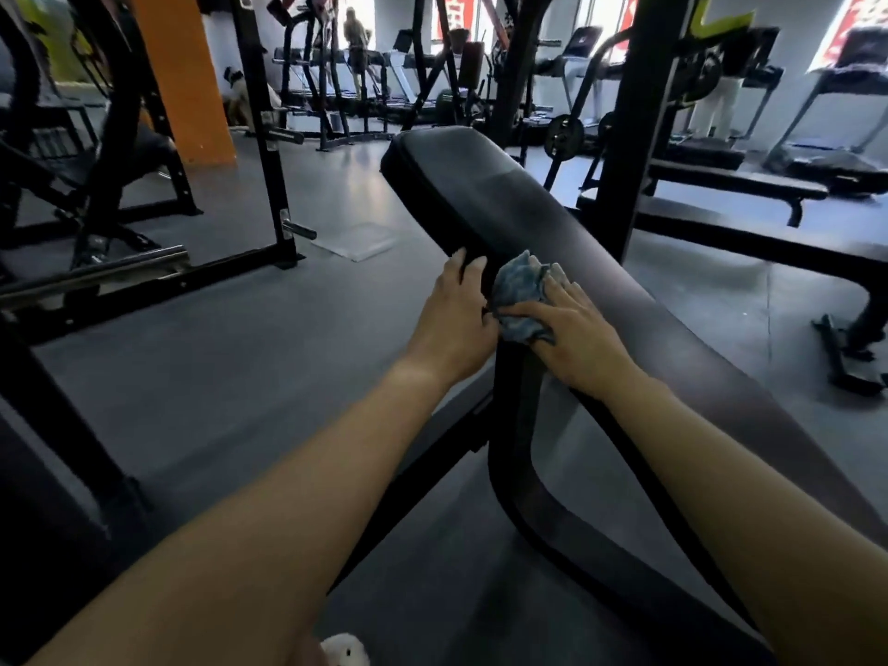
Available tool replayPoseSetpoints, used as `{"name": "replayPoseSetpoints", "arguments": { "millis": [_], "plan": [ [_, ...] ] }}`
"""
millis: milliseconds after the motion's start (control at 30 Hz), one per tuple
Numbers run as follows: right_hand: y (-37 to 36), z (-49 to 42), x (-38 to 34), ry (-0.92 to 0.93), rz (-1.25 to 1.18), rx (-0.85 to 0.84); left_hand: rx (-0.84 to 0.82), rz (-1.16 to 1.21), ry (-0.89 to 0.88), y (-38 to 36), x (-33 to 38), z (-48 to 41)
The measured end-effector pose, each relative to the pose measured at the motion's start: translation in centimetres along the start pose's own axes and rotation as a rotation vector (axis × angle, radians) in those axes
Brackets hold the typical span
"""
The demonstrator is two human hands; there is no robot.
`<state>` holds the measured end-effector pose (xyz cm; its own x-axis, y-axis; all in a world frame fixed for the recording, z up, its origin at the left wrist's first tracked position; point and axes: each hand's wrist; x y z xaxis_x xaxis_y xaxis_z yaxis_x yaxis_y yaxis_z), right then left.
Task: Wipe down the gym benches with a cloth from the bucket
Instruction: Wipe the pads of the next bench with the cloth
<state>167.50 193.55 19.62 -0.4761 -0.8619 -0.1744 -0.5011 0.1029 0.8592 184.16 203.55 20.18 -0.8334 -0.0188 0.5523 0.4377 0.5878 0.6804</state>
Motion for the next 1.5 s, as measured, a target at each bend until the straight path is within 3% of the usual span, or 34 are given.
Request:
{"name": "replayPoseSetpoints", "arguments": {
  "millis": [200,433,967,1133,1233,1400,1500],
  "plan": [
    [-0.4,7.3,2.5,-0.052,-0.038,0.019,0.063,-0.213,-0.278,-1.8,1.8,1.9],
    [0.2,15.3,3.5,-0.155,-0.049,0.055,-0.051,-0.272,-0.538,-5.5,4.5,4.4],
    [-0.5,30.4,3.5,-0.495,-0.108,0.174,-0.183,-0.283,-0.660,-12.2,9.4,14.2],
    [2.4,38.3,2.1,-0.888,-0.007,0.049,-0.306,-0.350,-0.504,-12.3,11.8,16.0],
    [6.6,41.1,1.6,-0.998,-0.039,-0.008,-0.370,-0.343,-0.538,-12.9,14.6,17.3],
    [9.7,40.4,2.0,-0.978,-0.139,0.167,-0.381,-0.267,-0.717,-16.9,18.7,20.2],
    [7.6,39.9,3.9,-0.933,-0.236,0.159,-0.328,-0.226,-0.779,-19.8,20.2,21.6]
  ]
}}
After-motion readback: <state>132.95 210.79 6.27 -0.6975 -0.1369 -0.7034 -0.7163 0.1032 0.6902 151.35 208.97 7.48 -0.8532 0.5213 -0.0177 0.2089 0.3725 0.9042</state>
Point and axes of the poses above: each hand's wrist, its own z-axis away from the middle knuckle, its own y-axis out of the back of the hand, x = y × z, and after that the axes turned 2 degrees about x, right-handed
